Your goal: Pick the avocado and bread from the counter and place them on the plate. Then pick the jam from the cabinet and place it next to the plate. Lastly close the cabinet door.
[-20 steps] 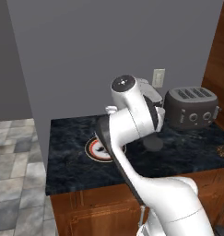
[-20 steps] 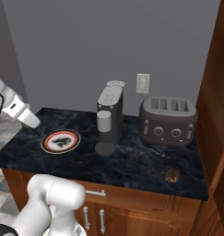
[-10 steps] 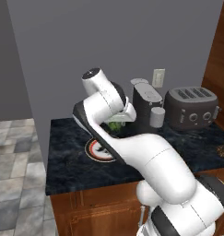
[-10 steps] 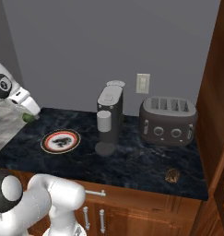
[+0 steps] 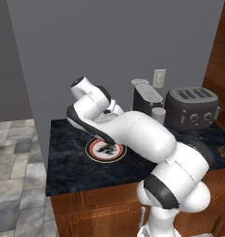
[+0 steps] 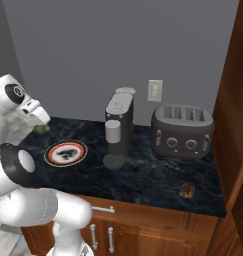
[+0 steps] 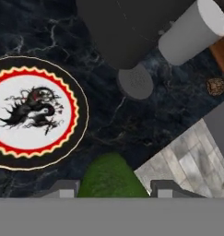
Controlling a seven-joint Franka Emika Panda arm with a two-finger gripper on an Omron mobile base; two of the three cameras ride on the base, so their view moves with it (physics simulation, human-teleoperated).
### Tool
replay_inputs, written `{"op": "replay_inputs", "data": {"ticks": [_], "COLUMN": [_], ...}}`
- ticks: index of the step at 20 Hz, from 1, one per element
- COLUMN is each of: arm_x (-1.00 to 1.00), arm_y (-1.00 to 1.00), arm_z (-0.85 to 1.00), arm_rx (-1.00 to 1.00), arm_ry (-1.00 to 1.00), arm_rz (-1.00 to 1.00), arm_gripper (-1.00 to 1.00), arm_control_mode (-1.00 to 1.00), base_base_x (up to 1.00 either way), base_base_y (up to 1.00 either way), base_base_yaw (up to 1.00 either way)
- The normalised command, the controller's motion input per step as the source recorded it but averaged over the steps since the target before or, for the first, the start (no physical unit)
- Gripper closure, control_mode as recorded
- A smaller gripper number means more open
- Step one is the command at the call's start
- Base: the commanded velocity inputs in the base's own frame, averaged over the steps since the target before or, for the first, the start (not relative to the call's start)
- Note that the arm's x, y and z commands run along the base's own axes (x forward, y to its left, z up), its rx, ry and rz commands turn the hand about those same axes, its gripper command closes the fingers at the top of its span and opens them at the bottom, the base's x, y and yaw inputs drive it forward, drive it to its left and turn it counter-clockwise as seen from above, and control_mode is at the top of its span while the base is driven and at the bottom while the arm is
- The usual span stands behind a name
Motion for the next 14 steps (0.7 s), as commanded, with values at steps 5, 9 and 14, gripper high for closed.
{"op": "replay_inputs", "data": {"ticks": [5, 9, 14], "arm_x": [0.16, 0.11, 0.13], "arm_y": [-0.01, -0.09, -0.23], "arm_z": [-0.64, -0.45, -0.34], "arm_rx": [0.04, 0.11, 0.04], "arm_ry": [-0.01, -0.1, -0.17], "arm_rz": [-0.02, 0.0, 0.0], "arm_gripper": [1.0, 1.0, 1.0], "arm_control_mode": [-1.0, -1.0, -1.0], "base_base_x": [0.0, 0.0, 0.0], "base_base_y": [0.0, 0.0, 0.0], "base_base_yaw": [0.0, 0.0, 0.0]}}
